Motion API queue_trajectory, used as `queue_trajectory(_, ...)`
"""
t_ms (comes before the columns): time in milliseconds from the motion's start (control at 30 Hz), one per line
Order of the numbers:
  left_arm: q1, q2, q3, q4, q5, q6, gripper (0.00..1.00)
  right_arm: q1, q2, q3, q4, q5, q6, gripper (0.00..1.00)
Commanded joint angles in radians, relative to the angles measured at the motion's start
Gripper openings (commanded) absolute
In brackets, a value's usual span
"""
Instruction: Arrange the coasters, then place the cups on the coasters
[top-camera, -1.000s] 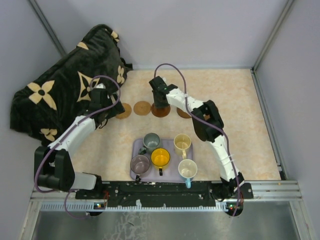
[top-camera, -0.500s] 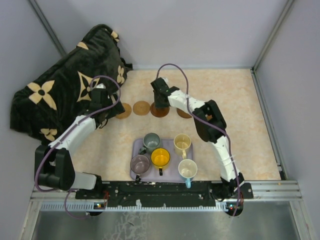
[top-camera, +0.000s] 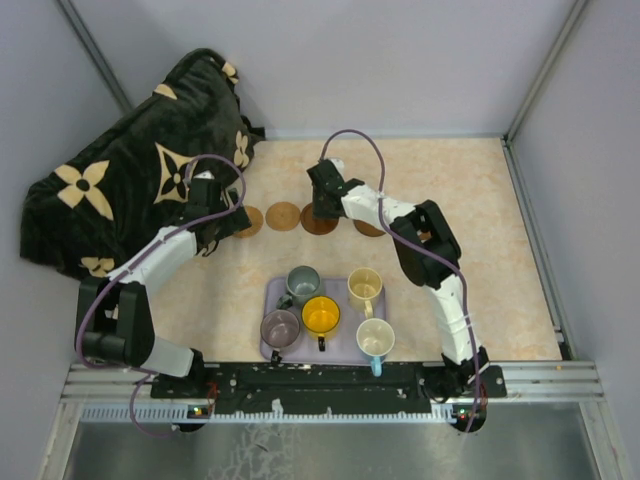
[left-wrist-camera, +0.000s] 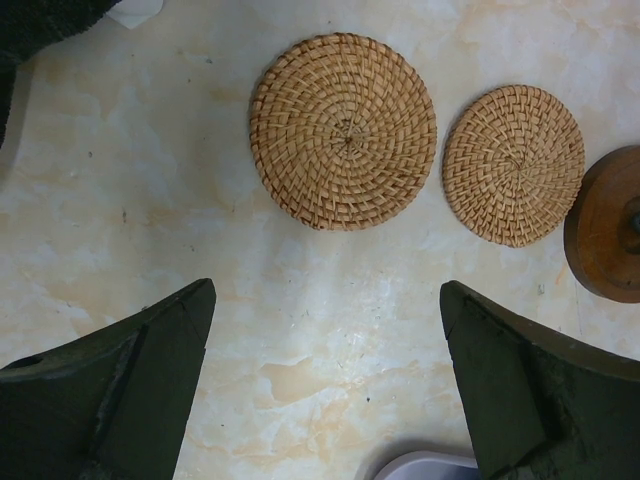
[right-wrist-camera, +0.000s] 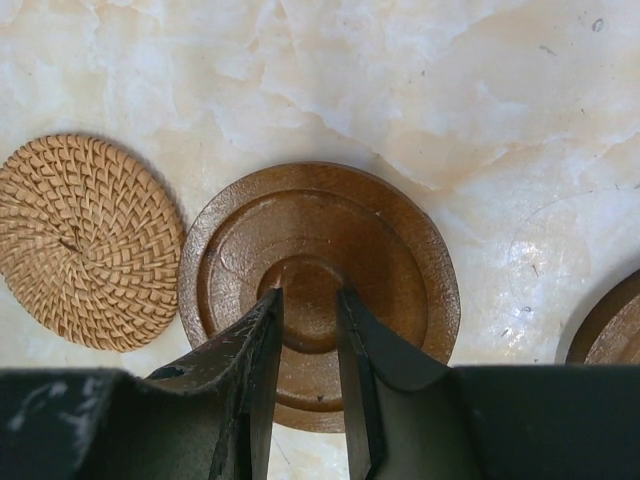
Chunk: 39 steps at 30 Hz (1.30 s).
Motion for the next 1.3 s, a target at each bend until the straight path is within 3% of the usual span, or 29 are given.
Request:
queue_trajectory(0, -0.005, 0.013, 0.027, 0.018, -0.018, 0.005, 0.99, -0.017, 0.042, -0.079, -0.188, 0.027, 0.009, 0.3)
queue_trajectory(733, -0.005, 0.165, 0.092, 0.023, -0.087, 0.02, 0.99, -0.017, -0.031, -0.133, -0.196, 0.085, 0.012, 0.3)
queue_trajectory(1267, -0.005, 0.151, 0.104, 0.02, -0.088, 0.024, 0.99, -0.019, -0.069, 0.189, -0.214, 0.074, -0.14, 0.36)
